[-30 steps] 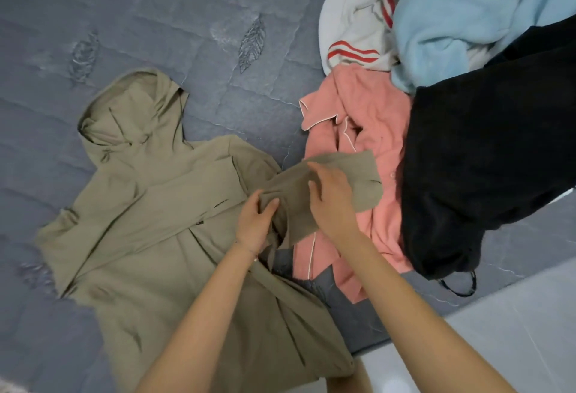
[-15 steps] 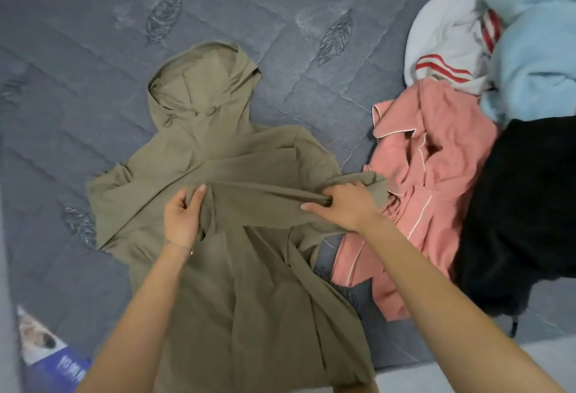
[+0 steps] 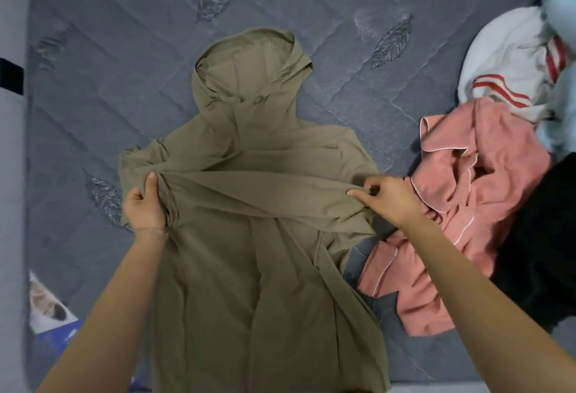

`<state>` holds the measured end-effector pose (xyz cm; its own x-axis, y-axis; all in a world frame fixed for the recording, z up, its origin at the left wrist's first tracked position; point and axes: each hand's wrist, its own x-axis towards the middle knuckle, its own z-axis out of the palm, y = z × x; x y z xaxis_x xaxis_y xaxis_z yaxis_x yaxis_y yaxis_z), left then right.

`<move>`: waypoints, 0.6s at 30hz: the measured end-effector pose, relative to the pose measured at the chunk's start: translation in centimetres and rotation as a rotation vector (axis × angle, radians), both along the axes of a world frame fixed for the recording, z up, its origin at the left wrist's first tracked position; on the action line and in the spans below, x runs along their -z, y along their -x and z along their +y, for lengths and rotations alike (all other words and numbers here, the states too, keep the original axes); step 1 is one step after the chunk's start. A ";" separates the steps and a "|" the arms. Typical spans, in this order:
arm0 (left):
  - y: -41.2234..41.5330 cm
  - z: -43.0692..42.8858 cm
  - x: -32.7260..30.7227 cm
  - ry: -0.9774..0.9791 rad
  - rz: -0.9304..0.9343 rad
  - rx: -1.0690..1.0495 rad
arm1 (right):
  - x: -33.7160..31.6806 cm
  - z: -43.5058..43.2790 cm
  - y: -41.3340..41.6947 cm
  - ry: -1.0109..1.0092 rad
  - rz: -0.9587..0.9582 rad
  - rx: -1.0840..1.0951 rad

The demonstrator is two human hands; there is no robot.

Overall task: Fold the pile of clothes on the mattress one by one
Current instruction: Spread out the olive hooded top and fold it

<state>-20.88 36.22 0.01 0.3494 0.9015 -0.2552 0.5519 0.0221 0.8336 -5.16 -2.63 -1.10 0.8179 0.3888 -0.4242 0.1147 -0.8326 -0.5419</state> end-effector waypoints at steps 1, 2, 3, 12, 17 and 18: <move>0.2 0.6 0.2 0.012 0.005 -0.013 | -0.2 0.5 0.0 -0.089 0.039 0.109; 0.4 1.3 0.3 0.028 0.008 -0.023 | -0.4 1.2 -0.1 -0.170 0.064 0.198; 0.5 1.9 0.4 0.042 0.005 -0.031 | -0.7 1.9 -0.3 -0.226 0.073 0.270; -0.1 5.9 1.8 0.041 -0.003 0.010 | -0.7 9.3 -4.7 -0.016 -0.285 0.262; -0.9 8.1 3.1 -0.059 0.061 0.066 | 2.6 11.7 -4.9 0.254 -0.287 0.116; -0.7 8.4 3.4 -0.129 0.115 0.106 | 3.1 12.0 -4.1 0.302 -0.312 0.110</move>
